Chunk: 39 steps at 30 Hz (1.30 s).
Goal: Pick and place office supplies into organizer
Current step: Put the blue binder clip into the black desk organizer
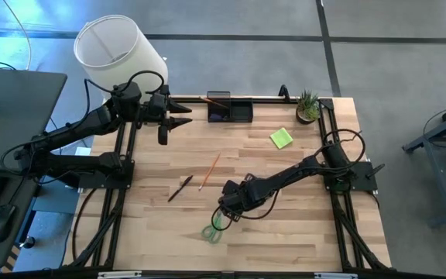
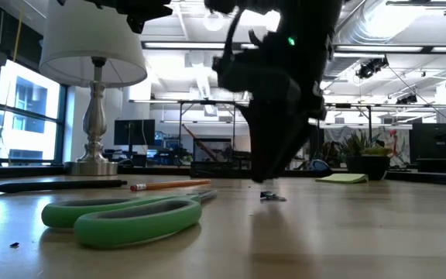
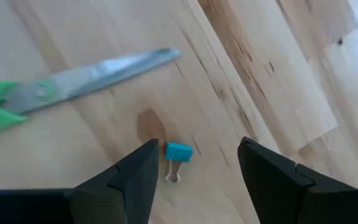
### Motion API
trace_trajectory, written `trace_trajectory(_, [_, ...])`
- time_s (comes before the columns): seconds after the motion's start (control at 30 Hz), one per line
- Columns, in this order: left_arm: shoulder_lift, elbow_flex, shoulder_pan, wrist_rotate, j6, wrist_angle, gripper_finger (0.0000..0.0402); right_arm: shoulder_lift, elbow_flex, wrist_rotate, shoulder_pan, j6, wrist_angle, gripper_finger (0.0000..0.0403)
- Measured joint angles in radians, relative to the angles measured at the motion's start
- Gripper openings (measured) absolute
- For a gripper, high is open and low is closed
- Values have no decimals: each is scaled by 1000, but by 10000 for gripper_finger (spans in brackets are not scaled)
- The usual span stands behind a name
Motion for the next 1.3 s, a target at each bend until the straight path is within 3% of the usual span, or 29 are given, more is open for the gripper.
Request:
trace_trajectory(0.63, [26,0,0,0,1,12,140,0,-34,-23,9,20,73,204])
trace_trajectory(1.3, [26,0,0,0,-23,35,140,0,-34,-14,12,19,68,153])
